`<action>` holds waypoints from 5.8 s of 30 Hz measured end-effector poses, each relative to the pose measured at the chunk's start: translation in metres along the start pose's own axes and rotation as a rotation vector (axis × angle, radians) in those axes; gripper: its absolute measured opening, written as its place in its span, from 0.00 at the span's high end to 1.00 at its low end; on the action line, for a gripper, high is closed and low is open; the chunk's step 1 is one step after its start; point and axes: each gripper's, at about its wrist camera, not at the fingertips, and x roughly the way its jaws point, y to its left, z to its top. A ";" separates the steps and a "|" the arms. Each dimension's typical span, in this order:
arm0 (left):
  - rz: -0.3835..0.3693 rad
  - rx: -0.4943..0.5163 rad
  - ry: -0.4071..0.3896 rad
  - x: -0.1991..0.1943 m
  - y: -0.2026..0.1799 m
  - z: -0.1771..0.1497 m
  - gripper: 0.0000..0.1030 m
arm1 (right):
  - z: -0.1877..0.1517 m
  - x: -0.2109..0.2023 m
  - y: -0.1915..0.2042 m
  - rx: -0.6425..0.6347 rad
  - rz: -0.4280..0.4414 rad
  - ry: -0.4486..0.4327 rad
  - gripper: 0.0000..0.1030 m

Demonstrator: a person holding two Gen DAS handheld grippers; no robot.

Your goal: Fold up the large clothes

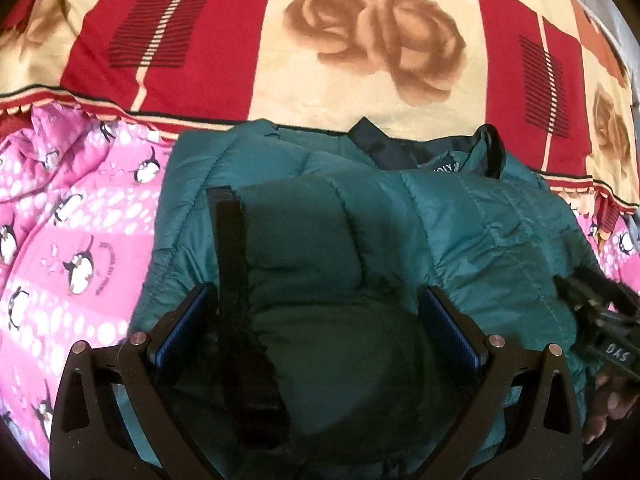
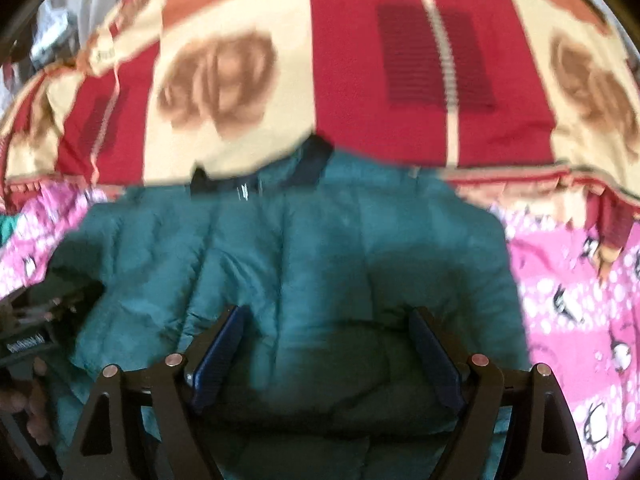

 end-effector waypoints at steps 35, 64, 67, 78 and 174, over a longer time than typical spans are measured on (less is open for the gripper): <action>-0.056 -0.088 -0.049 -0.067 0.025 -0.020 0.01 | -0.011 -0.092 -0.027 0.031 -0.051 -0.145 0.16; 0.057 -0.035 -0.010 -0.165 0.079 -0.222 0.00 | -0.260 -0.196 -0.127 0.229 0.180 -0.047 0.15; 0.014 -0.092 0.005 -0.163 0.090 -0.225 0.00 | -0.258 -0.191 -0.115 0.196 0.333 -0.011 0.15; -0.277 -0.110 0.098 -0.162 0.083 -0.235 0.01 | -0.252 -0.194 -0.104 0.202 0.473 -0.091 0.24; 0.007 -0.108 -0.145 -0.291 0.050 -0.285 0.85 | -0.296 -0.329 -0.043 -0.067 -0.032 -0.288 0.84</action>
